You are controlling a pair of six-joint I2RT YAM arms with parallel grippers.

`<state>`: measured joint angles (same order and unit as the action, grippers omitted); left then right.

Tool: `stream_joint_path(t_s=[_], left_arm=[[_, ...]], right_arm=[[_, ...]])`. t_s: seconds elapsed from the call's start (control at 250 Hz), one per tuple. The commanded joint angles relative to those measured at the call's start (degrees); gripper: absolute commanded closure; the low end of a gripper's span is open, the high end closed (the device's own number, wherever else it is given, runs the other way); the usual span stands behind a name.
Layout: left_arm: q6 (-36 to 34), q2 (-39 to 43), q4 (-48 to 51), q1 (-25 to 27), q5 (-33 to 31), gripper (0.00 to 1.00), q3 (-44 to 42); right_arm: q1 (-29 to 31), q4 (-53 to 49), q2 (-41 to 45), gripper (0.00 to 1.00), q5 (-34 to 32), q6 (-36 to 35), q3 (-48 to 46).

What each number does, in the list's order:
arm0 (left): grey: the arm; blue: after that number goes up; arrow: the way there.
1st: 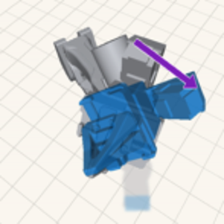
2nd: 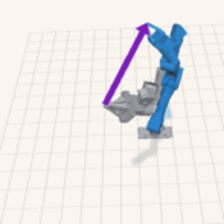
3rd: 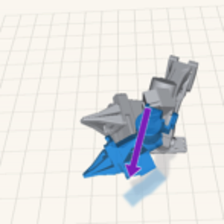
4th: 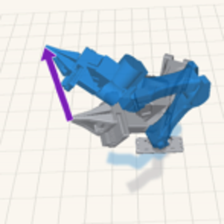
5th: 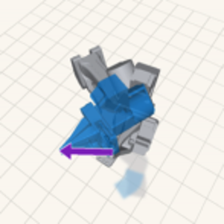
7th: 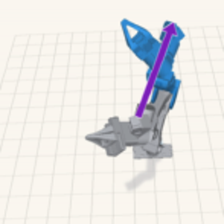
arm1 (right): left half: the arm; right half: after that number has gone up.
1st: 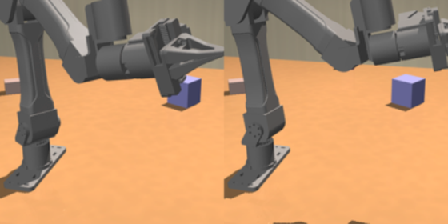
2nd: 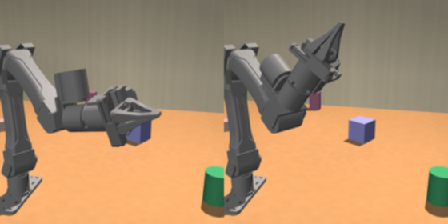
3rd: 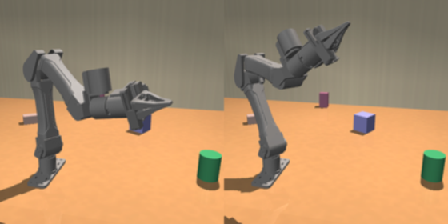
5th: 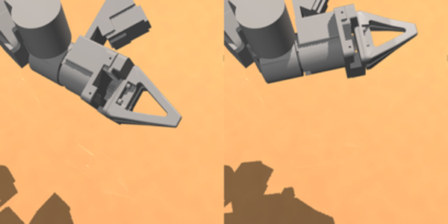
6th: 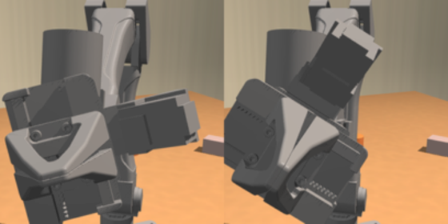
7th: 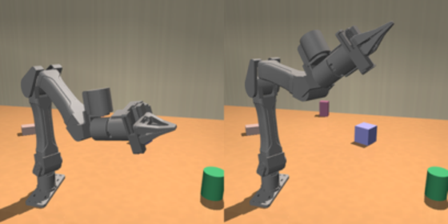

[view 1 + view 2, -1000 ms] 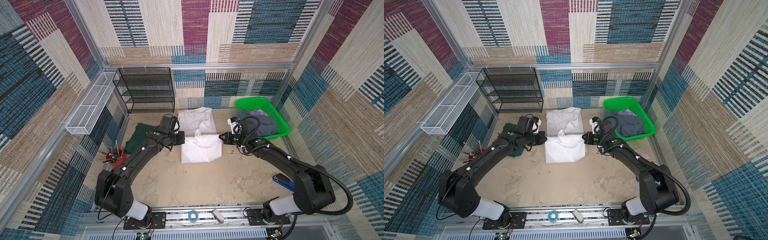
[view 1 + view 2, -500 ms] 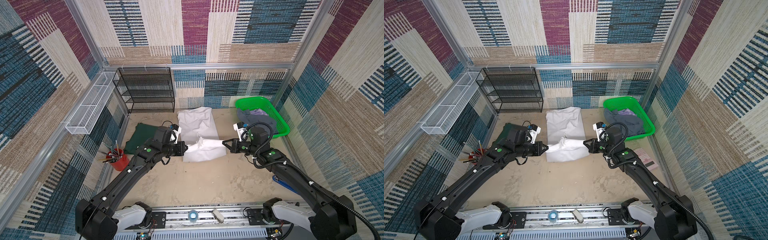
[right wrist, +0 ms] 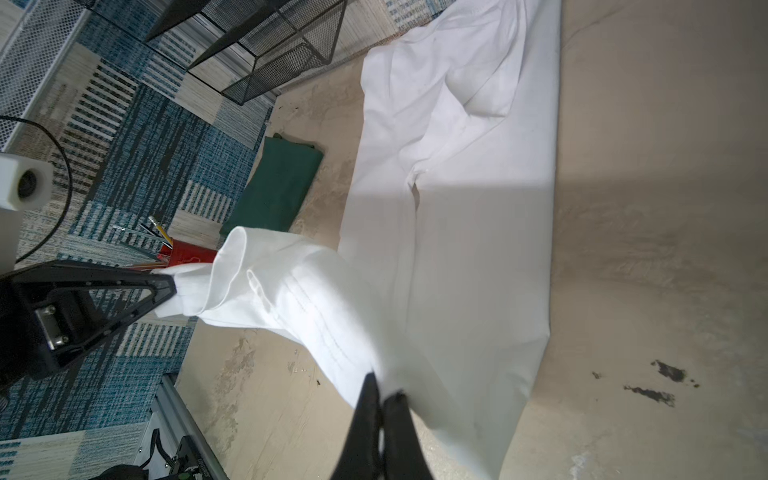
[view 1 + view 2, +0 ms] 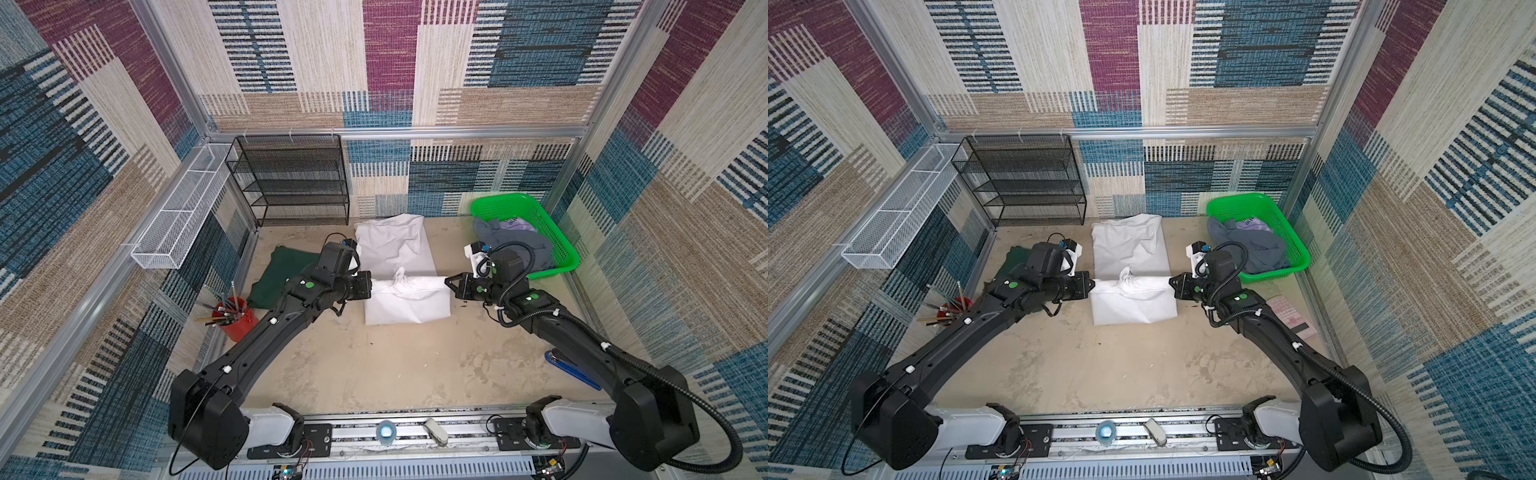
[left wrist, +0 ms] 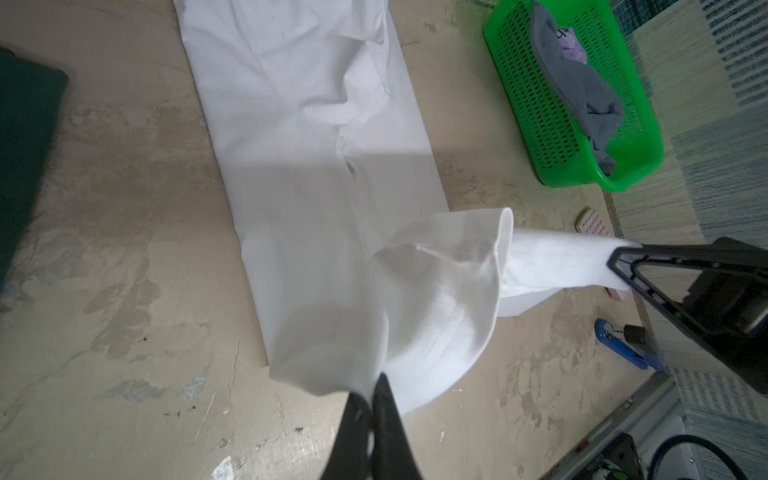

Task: Fold and stack the t-shirts
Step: 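Lay the folded end down onto the far half with both grippers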

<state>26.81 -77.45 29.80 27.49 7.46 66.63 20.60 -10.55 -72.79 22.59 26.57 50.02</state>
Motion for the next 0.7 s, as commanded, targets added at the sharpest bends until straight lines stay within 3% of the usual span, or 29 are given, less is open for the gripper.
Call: stream_joint_path(t_s=[0.0, 0.188, 0.696], left_arm=[[-0.95, -2.65, -1.65, -0.46, -4.32, 1.00, 2.76], [-1.43, -7.81, -2.12, -2.01, -5.77, 1.00, 6.81], [-2.37, -21.63, -9.45, -8.21, 0.71, 1.00, 13.64]], right_arm=[[-0.03, 4.30, -3.17, 1.00, -3.06, -1.05, 2.22], [-0.15, 5.09, -9.71, 1.00, -4.82, -4.00, 7.60], [-2.27, 5.09, -28.42, 1.00, -4.28, -9.13, 20.91]])
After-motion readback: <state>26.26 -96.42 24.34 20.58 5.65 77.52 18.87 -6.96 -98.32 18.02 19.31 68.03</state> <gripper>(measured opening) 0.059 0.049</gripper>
